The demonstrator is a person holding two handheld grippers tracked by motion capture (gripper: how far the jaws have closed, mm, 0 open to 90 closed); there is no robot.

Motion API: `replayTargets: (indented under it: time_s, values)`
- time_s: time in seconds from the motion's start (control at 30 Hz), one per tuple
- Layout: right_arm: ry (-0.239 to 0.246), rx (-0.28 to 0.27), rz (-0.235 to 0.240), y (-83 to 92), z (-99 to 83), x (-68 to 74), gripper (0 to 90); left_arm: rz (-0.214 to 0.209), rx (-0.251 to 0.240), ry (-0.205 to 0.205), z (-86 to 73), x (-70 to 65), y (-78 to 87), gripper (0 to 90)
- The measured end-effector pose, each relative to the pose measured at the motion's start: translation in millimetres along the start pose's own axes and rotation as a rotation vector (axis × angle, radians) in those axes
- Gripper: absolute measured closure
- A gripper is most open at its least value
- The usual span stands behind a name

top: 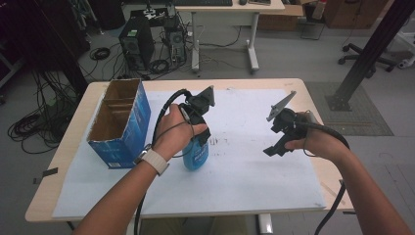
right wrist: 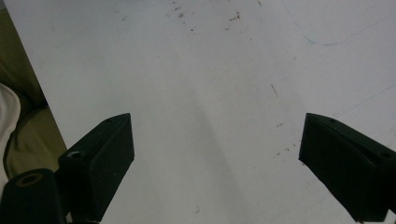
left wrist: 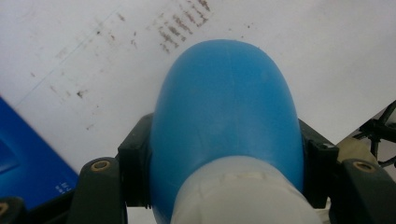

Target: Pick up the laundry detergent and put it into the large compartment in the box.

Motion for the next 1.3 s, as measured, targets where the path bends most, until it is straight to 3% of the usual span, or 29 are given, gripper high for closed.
replayTargets:
  time_s: [0.83, 1.3]
  values:
    - [0.011, 0.000, 0.002, 0.2, 3.3, 2.3, 10.4, 0.036, -0.022, 0.049, 1.9, 5.9, 50.3, 37.2]
    - [0.013, 0.001, 0.002, -1.5, 4.8, 2.0, 10.4, 0.062, -0.027, 0.096, -0.1, 20.0, 79.2, 37.3]
Point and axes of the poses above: each handheld gripper's, and its own axes: y roughly backward along the jaws, z roughly out of its top, x roughly to its left, the point moved 2 cm from there along -y, roughly forward along the jaws, and after that the axes turned 10 degrees about -x, right-handed, at the moved point
